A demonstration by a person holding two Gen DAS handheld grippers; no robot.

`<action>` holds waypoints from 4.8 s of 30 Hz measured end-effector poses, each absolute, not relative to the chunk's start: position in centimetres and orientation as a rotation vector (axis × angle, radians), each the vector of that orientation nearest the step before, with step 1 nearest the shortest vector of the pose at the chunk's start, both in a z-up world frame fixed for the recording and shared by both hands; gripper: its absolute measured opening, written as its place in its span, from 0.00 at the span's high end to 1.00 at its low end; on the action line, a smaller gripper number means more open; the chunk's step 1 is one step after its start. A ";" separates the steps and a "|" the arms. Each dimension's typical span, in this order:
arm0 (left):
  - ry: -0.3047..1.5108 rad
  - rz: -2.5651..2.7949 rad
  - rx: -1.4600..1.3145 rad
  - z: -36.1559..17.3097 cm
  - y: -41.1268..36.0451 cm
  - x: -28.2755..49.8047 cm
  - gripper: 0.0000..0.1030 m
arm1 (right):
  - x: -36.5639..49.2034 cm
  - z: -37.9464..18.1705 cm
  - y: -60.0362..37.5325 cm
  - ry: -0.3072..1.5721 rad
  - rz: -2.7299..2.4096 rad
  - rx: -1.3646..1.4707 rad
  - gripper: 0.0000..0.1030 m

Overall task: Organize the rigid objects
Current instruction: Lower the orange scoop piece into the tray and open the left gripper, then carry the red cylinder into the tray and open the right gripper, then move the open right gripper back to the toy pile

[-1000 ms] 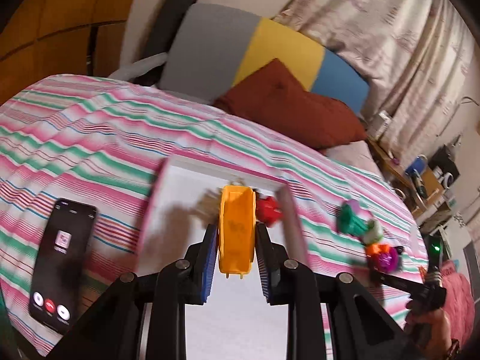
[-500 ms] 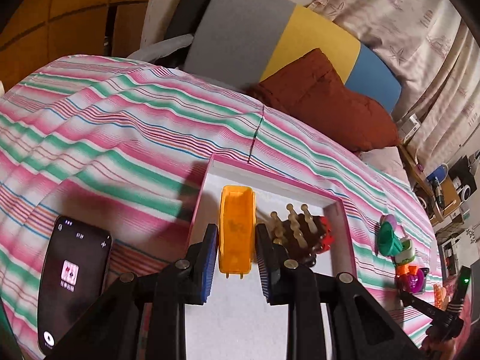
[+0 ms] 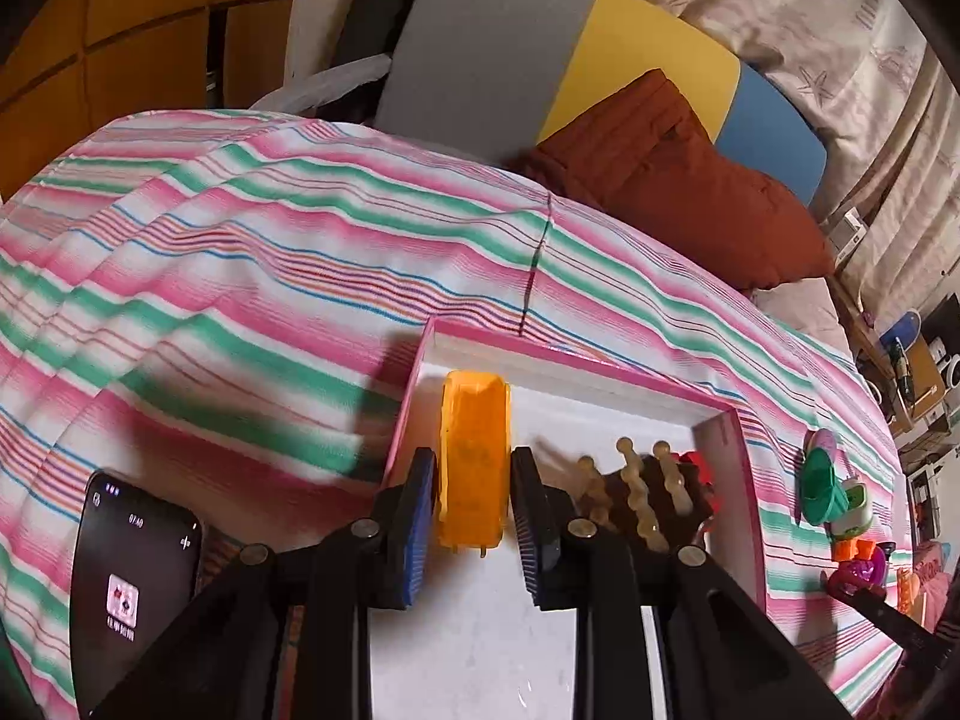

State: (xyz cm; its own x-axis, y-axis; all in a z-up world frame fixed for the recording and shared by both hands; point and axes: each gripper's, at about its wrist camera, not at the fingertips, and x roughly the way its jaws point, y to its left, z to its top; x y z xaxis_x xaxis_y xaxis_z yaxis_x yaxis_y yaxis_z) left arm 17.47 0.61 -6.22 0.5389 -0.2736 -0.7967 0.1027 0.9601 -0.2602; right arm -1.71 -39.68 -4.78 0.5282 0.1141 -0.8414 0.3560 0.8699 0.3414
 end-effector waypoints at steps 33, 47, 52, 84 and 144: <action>0.934 -0.352 -0.244 -4.0 1.2 5.1 0.65 | -1.9 -4.6 -38.3 0.998 -0.079 0.544 0.74; 0.948 -0.405 -0.172 -4.6 0.2 2.9 0.65 | -0.1 -1.9 -33.0 0.924 0.117 0.523 0.74; 0.935 -0.419 -0.153 -4.3 0.2 2.2 0.65 | 3.2 -1.3 -29.0 0.932 0.193 0.508 0.74; 0.911 -0.340 -0.238 -3.6 5.6 2.6 0.65 | 16.7 -4.8 -22.7 1.087 0.232 0.670 0.37; 0.947 -0.526 -0.030 -3.6 -4.1 -2.7 0.65 | -1.7 -4.3 -38.7 0.964 -0.067 0.299 0.31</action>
